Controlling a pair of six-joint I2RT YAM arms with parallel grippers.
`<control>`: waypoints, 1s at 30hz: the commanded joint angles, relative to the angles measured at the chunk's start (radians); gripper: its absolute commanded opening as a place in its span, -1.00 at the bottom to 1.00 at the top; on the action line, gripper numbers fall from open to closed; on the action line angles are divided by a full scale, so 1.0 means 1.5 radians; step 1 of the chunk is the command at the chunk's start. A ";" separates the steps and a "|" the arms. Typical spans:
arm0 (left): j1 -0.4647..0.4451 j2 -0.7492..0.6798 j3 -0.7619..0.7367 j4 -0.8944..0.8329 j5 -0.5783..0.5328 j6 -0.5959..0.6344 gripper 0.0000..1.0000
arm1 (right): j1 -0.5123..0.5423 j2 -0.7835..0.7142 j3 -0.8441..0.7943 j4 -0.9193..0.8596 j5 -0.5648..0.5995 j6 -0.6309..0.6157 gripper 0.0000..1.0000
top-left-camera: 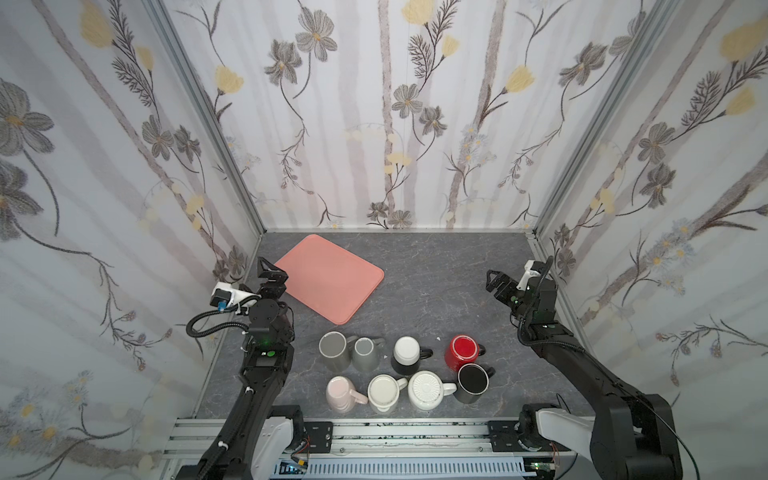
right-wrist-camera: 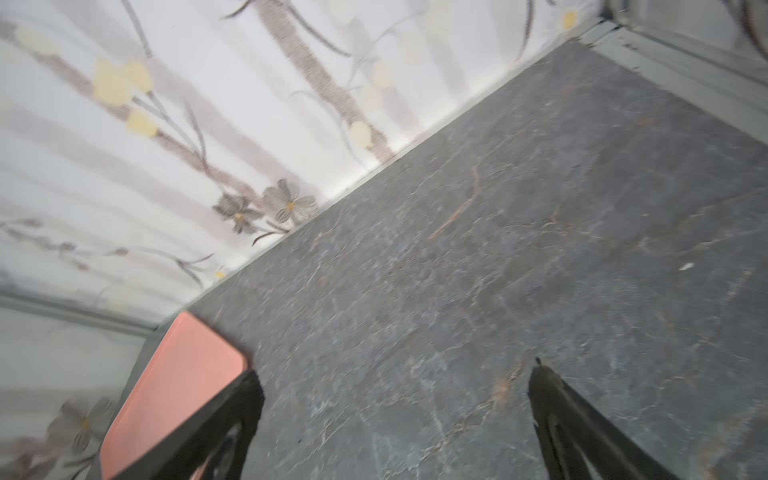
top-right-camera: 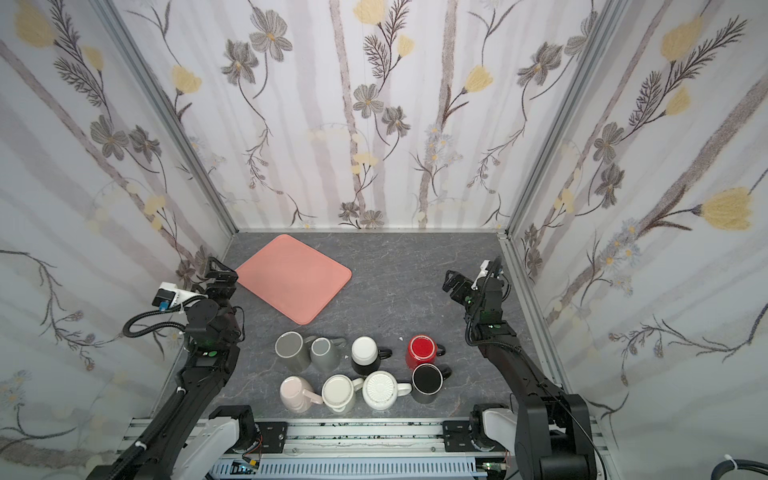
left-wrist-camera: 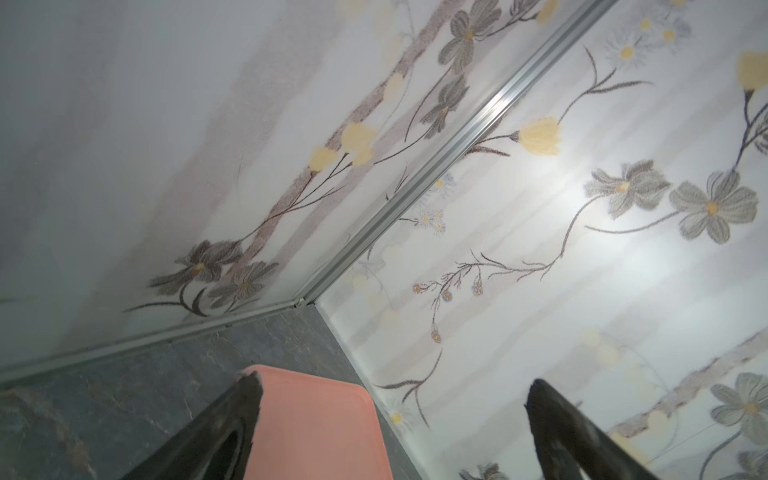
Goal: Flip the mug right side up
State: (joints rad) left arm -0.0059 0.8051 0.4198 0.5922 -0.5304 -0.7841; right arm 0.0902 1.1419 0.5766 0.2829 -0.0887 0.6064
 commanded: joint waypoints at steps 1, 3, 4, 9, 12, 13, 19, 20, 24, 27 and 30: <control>0.012 -0.053 -0.047 -0.015 0.095 -0.144 1.00 | 0.022 -0.023 0.008 -0.058 -0.017 -0.034 0.99; 0.012 -0.081 -0.075 0.035 0.151 -0.151 1.00 | 0.038 -0.038 0.009 -0.076 -0.022 -0.038 0.99; 0.012 -0.089 -0.081 0.046 0.167 -0.155 1.00 | 0.047 -0.046 0.008 -0.086 -0.021 -0.043 0.99; 0.012 -0.117 -0.101 0.109 0.259 -0.175 1.00 | 0.079 -0.089 -0.008 -0.125 -0.049 -0.080 0.99; 0.007 -0.128 -0.102 0.111 0.300 -0.187 1.00 | 0.091 -0.109 -0.012 -0.153 -0.068 -0.091 1.00; 0.003 -0.130 -0.102 0.108 0.314 -0.187 1.00 | 0.098 -0.115 -0.013 -0.161 -0.072 -0.092 0.98; -0.057 -0.066 -0.010 -0.009 0.469 -0.120 1.00 | 0.145 -0.115 0.021 -0.269 -0.065 -0.106 0.92; -0.078 -0.056 0.002 -0.024 0.486 -0.107 1.00 | 0.158 -0.113 0.031 -0.301 -0.056 -0.110 0.91; -0.198 -0.033 0.033 -0.092 0.479 -0.044 1.00 | 0.195 -0.126 0.040 -0.398 -0.012 -0.094 0.93; -0.273 -0.010 0.066 -0.163 0.453 0.003 1.00 | 0.208 -0.154 0.032 -0.470 0.016 -0.045 0.97; -0.309 -0.002 0.066 -0.173 0.444 0.011 1.00 | 0.217 -0.188 0.028 -0.527 0.026 0.002 1.00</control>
State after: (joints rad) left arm -0.4355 0.7959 0.5125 0.3988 0.1547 -0.8284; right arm 0.4061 0.8925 0.6205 -0.3702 -0.0952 0.5228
